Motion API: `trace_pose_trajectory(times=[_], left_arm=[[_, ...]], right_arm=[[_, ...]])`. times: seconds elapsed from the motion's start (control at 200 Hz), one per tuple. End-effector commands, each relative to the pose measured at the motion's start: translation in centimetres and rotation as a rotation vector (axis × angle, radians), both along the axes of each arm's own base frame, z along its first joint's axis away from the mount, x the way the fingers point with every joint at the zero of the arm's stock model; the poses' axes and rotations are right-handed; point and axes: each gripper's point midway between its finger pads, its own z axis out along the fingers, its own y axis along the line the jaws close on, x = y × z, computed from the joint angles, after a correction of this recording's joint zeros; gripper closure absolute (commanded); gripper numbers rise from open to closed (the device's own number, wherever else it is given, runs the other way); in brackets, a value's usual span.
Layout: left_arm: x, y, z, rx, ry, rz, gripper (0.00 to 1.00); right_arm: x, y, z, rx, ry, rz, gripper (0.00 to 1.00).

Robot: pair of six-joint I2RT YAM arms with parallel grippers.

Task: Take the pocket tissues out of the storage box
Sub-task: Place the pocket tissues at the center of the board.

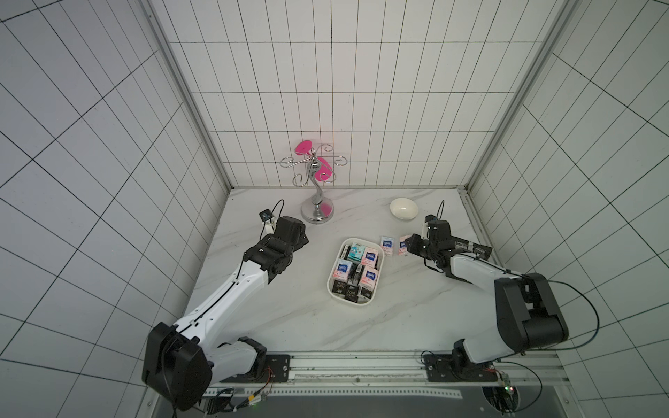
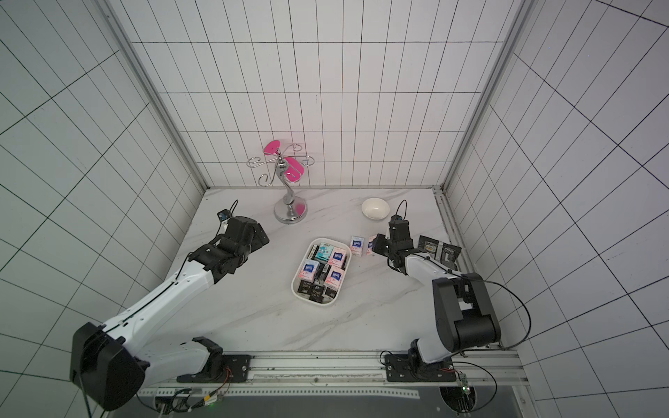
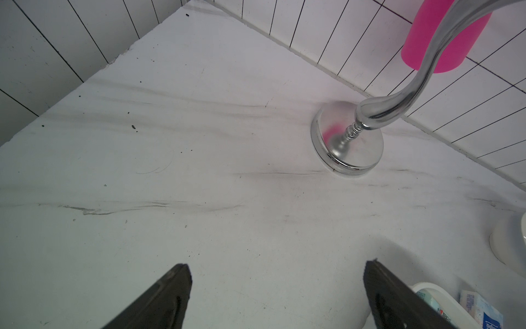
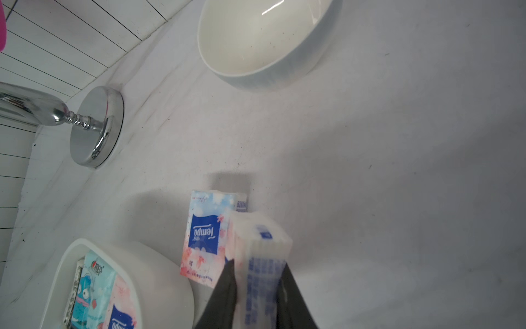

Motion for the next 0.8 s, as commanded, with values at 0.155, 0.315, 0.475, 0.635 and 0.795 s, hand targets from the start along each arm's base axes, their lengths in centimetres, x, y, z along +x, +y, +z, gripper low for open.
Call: trace_pose_trajectory(times=[0.155, 0.315, 0.475, 0.635, 0.795], left_arm=[[-0.2, 0.4, 0.3, 0.026, -0.007, 0.004, 0.02], [-0.3, 0.5, 0.4, 0.030, -0.013, 0.008, 0.02], [-0.3, 0.5, 0.4, 0.030, -0.015, 0.006, 0.02], [-0.4, 0.6, 0.4, 0.031, -0.015, 0.009, 0.02], [-0.5, 0.5, 0.6, 0.023, -0.019, 0.005, 0.02]], right_arm=[[1.8, 0.6, -1.0, 0.067, -0.020, -0.015, 0.80], [1.9, 0.6, -2.4, 0.083, 0.016, -0.005, 0.79], [1.9, 0.6, -3.2, 0.087, 0.043, 0.000, 0.77], [1.7, 0.0, -3.7, 0.076, 0.070, -0.014, 0.64], [1.8, -0.6, -3.8, 0.063, 0.084, -0.022, 0.58]])
